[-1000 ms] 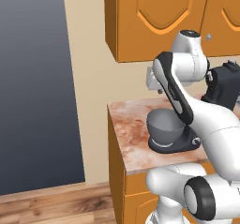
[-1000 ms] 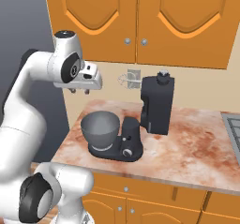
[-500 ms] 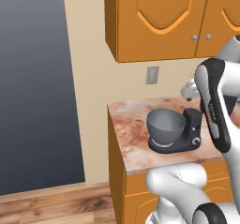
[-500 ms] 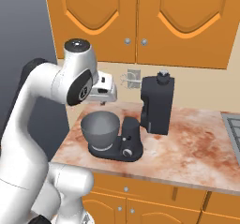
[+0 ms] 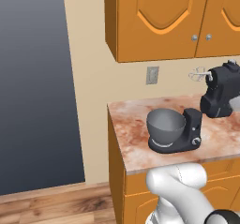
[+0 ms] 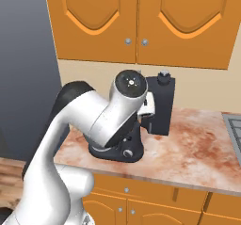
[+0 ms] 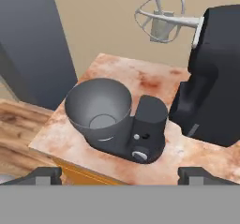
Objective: Close the stand mixer head.
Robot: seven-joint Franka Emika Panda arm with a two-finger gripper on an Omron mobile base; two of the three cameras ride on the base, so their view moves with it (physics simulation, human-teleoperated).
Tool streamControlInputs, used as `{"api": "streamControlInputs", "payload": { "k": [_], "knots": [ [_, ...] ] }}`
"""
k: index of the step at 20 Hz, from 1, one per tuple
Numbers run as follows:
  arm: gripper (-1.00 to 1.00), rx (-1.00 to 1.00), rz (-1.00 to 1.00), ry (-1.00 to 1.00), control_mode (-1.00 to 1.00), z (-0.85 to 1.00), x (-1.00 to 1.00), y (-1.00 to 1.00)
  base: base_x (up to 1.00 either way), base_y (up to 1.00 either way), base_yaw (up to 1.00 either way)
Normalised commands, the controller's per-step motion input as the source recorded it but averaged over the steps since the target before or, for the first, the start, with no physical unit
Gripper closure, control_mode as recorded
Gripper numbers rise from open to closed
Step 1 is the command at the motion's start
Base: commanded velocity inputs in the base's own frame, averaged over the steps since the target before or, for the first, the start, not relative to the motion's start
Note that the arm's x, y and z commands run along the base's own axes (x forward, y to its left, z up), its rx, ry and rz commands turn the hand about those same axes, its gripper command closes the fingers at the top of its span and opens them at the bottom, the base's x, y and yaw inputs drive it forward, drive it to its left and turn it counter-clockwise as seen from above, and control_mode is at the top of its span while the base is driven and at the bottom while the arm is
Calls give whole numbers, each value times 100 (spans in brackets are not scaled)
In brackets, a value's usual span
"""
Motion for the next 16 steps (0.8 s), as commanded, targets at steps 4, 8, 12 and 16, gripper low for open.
{"api": "streamControlInputs", "payload": {
  "k": [4,8,12,16],
  "knots": [
    [-100,0,17,-15,-100,4,0,-89,0,0,0],
    [-100,0,14,-17,-100,0,16,-95,0,0,0],
    [-100,6,7,-17,-100,0,61,-81,0,0,0],
    [-100,3,2,-20,-100,0,89,-62,0,0,0]
  ]
}}
